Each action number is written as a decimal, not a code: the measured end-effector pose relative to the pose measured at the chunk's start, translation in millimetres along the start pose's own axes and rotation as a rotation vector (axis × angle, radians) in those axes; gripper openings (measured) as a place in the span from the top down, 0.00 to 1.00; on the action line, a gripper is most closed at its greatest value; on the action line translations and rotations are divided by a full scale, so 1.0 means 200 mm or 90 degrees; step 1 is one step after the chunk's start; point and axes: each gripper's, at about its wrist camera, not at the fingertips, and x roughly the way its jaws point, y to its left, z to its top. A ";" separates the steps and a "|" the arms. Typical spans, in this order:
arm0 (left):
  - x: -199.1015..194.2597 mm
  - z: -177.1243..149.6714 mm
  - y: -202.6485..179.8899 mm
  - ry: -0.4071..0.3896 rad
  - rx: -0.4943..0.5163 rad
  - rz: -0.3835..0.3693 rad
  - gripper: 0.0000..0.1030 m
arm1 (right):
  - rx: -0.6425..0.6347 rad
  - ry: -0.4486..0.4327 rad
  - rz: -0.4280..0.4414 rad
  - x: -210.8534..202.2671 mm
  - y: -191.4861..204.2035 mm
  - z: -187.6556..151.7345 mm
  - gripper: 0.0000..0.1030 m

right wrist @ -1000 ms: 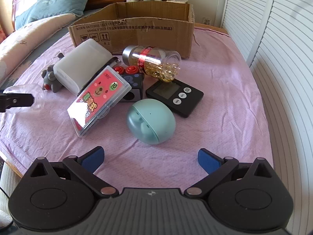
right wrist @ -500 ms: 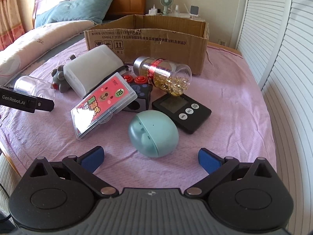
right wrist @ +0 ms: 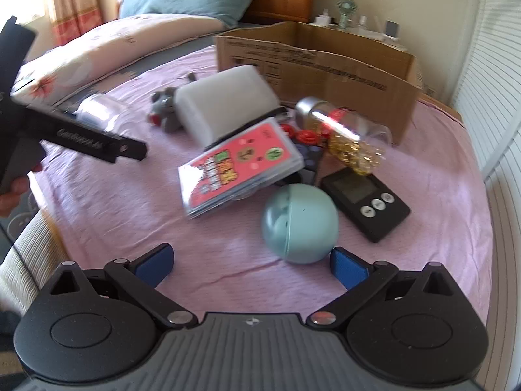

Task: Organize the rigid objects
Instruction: 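Reach the left tool to the clear plastic jar and grasp it, then carry the jar into the box with the left tool while the right tool carries the teal case there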

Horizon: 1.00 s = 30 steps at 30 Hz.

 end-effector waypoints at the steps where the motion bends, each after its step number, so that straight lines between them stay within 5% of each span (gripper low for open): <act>1: 0.00 0.00 0.00 0.000 -0.002 0.001 0.00 | 0.002 -0.001 -0.004 0.00 0.00 0.00 0.00; 4: 0.00 0.00 0.00 -0.002 -0.004 0.003 0.00 | 0.021 -0.008 -0.033 0.02 -0.05 0.03 0.03; 14: -0.05 0.00 -0.02 -0.022 0.007 0.008 0.01 | 0.049 -0.032 -0.065 0.05 -0.08 0.09 0.43; 19: -0.08 0.00 -0.03 -0.043 0.017 0.021 0.01 | 0.053 -0.033 -0.076 0.04 -0.07 0.07 0.42; 25: -0.08 0.02 0.00 -0.035 0.002 0.002 0.12 | 0.053 -0.026 -0.083 0.04 -0.06 0.09 0.44; 30: -0.09 0.07 0.00 -0.012 0.055 -0.027 0.12 | 0.051 0.002 -0.095 0.01 -0.07 0.11 0.44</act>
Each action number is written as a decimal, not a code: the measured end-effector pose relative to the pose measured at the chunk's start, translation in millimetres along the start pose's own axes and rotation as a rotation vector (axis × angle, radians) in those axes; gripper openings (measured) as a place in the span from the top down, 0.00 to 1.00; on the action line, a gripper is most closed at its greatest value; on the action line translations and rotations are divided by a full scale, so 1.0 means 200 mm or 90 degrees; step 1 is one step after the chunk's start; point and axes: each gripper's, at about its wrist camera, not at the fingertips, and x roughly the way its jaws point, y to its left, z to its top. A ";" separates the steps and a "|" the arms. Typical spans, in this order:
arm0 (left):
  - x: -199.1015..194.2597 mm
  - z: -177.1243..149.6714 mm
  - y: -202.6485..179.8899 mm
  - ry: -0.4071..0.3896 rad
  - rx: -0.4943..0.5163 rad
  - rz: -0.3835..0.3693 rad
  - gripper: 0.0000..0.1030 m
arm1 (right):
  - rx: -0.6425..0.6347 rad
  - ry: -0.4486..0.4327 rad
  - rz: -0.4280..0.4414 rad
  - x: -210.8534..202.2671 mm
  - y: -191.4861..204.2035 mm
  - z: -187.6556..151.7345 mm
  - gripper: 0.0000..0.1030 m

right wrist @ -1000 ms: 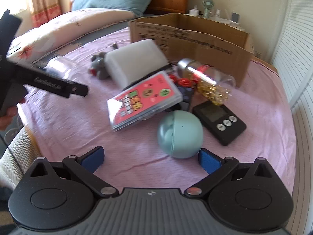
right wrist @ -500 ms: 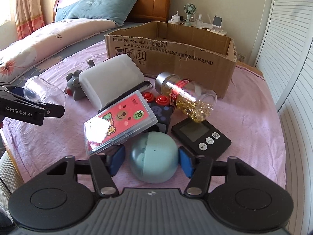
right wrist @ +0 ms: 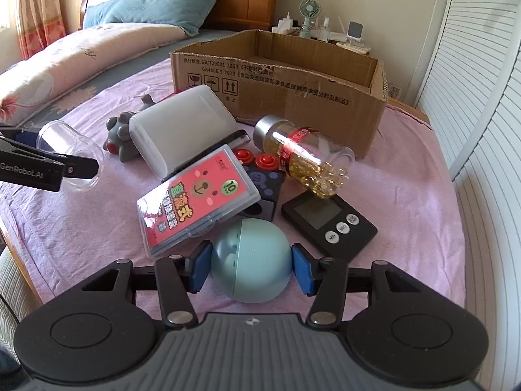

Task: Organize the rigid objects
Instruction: 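Carry the jar into the box with the left tool while the right tool carries the teal case there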

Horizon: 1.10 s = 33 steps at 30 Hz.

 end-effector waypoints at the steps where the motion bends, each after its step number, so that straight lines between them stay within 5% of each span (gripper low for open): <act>1: -0.01 0.01 0.00 0.004 0.013 -0.009 0.12 | 0.002 0.001 -0.001 -0.01 -0.01 0.00 0.44; 9: -0.13 0.24 0.02 -0.008 0.117 -0.055 0.12 | -0.002 -0.011 -0.015 -0.15 -0.10 0.09 0.44; 17: -0.01 0.74 -0.12 -0.028 0.166 -0.142 0.12 | 0.005 -0.075 0.006 -0.25 -0.21 0.37 0.44; 26: 0.52 1.14 -0.31 -0.009 0.174 -0.111 0.11 | 0.022 -0.094 -0.011 -0.14 -0.33 0.62 0.44; 33: 0.56 1.16 -0.27 -0.022 0.169 -0.096 0.08 | 0.031 -0.075 -0.016 -0.06 -0.35 0.67 0.44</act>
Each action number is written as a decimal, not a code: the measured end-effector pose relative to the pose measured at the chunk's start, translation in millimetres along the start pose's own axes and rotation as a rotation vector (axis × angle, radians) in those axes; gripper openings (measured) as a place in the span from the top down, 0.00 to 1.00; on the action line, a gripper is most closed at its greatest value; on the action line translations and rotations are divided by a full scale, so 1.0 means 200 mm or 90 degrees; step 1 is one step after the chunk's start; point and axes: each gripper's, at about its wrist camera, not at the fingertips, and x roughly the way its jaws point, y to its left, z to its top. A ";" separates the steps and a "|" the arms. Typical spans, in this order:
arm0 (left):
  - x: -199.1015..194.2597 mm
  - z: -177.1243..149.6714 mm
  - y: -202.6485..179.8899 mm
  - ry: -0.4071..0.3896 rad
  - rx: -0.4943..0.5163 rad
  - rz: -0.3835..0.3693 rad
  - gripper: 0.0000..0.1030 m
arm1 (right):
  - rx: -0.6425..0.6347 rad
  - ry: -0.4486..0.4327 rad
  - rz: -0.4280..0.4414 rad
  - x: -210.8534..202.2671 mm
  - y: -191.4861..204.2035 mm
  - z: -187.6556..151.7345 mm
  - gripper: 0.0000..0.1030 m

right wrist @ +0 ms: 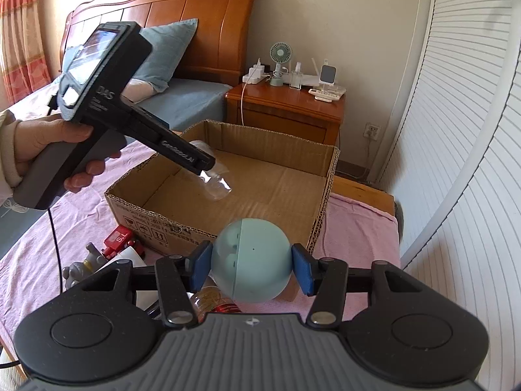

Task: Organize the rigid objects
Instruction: 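Carry the jar into the box with the left tool while the right tool carries the teal case there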

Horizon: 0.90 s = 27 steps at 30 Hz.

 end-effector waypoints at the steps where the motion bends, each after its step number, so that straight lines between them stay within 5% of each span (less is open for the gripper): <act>1: -0.02 -0.01 0.01 0.002 -0.005 -0.003 0.08 | 0.001 0.003 0.001 0.01 0.00 0.01 0.44; 13: -0.46 -0.23 0.03 -0.018 0.011 -0.054 0.07 | 0.001 0.021 -0.010 0.19 0.01 0.19 0.44; 24: -0.60 -0.38 0.08 -0.031 -0.008 -0.045 0.07 | 0.048 0.094 -0.049 0.48 -0.03 0.25 0.44; 25: -0.60 -0.39 0.09 -0.031 -0.013 -0.046 0.07 | 0.055 0.092 -0.053 0.48 -0.03 0.24 0.43; 27: -0.61 -0.40 0.10 -0.028 -0.020 -0.050 0.07 | 0.064 0.083 -0.053 0.47 -0.04 0.24 0.26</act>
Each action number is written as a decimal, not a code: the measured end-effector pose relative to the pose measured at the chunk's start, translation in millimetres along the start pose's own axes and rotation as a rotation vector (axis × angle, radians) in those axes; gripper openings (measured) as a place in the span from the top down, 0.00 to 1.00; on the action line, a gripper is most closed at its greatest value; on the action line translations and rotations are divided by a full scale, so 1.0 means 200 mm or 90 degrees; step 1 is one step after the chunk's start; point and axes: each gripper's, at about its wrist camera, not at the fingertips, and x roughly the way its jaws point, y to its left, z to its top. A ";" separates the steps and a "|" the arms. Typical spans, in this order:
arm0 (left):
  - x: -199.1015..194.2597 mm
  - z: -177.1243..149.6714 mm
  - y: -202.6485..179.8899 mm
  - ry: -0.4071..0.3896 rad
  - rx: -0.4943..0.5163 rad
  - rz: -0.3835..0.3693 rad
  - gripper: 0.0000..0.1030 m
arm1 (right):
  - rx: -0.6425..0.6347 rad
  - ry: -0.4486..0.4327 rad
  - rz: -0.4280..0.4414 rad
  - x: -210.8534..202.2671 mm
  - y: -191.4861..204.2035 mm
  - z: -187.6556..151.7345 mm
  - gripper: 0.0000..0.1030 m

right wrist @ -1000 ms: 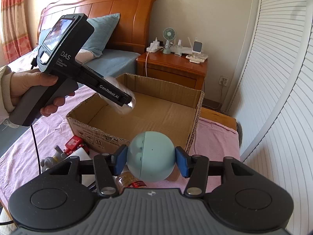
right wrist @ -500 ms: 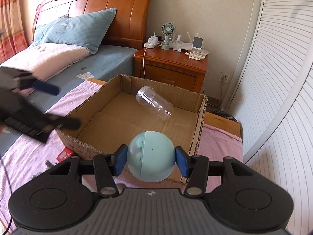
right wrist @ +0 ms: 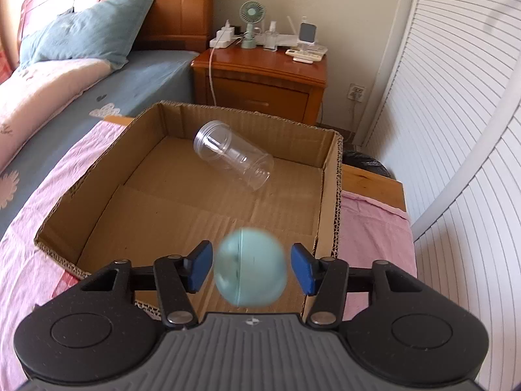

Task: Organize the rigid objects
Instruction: 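Carry the jar into the box with the left tool while the right tool carries the teal case there, then reach the left tool to the grey toy figure and grasp it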

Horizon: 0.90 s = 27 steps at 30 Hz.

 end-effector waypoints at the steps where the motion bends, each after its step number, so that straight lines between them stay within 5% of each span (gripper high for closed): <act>1: -0.01 -0.01 0.00 -0.001 -0.002 0.000 0.07 | 0.004 -0.007 0.002 -0.02 0.00 0.00 0.07; 2: -0.01 -0.02 0.00 0.000 -0.004 0.002 0.07 | 0.009 -0.020 0.005 -0.04 -0.01 -0.01 0.00; 13: -0.07 -0.11 -0.06 0.007 -0.011 0.026 0.06 | 0.036 -0.037 -0.001 -0.33 -0.02 -0.19 0.00; 27: -0.11 -0.37 -0.15 -0.015 -0.038 0.110 0.05 | 0.164 0.042 -0.040 -0.32 -0.09 -0.71 0.00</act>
